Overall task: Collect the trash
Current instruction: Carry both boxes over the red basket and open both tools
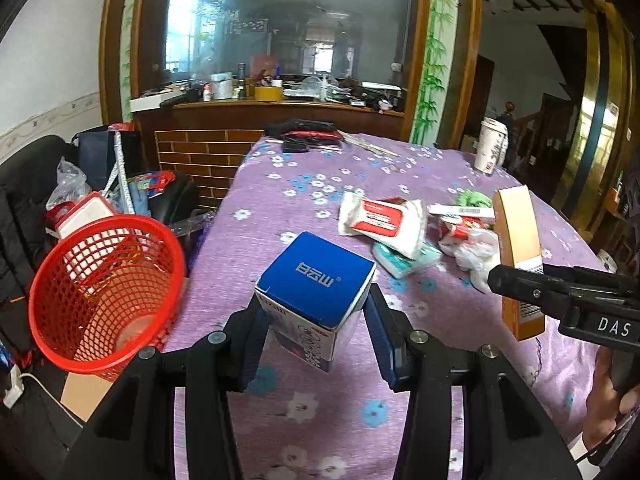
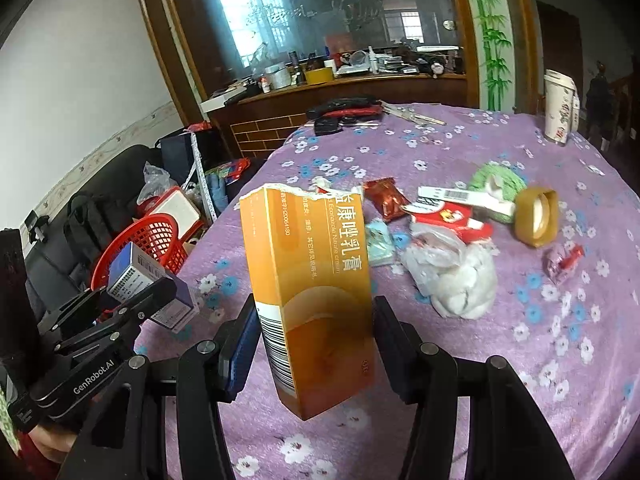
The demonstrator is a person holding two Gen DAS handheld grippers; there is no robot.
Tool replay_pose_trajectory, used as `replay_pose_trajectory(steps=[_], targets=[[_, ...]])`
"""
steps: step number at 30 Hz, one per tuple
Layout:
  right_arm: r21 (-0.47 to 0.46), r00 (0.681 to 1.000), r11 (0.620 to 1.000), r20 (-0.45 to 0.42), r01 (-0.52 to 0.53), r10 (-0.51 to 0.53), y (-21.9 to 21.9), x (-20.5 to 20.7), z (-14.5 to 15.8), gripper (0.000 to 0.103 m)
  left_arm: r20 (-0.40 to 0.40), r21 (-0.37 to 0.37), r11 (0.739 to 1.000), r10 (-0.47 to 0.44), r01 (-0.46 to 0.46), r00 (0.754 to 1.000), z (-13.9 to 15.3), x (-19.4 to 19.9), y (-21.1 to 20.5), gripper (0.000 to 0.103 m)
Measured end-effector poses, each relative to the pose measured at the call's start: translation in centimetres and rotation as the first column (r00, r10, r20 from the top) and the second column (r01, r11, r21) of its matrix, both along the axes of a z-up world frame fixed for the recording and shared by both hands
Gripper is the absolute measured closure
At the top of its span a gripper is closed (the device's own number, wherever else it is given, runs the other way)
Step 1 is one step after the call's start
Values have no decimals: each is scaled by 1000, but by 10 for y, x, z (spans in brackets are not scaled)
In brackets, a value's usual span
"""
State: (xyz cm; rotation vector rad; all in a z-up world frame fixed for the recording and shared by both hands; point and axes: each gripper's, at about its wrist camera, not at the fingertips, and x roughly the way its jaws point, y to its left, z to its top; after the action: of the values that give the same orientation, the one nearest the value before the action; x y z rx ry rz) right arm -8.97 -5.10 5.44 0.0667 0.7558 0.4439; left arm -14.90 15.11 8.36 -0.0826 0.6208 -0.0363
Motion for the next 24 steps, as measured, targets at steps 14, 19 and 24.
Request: replay_pose_trajectory(steps=[14, 19, 24], targets=[[-35, 987, 986, 16, -162, 162, 100, 20, 25, 43, 67, -37, 977, 213, -211, 975, 29, -10, 112, 58], [-27, 973, 973, -6, -229, 229, 143, 30, 27, 43, 67, -26, 957, 289, -287, 955, 27, -12, 153, 58], [-11, 954, 955, -44, -296, 296, 190, 44, 26, 43, 38, -33, 940, 339, -338, 940, 17, -10, 185, 58]])
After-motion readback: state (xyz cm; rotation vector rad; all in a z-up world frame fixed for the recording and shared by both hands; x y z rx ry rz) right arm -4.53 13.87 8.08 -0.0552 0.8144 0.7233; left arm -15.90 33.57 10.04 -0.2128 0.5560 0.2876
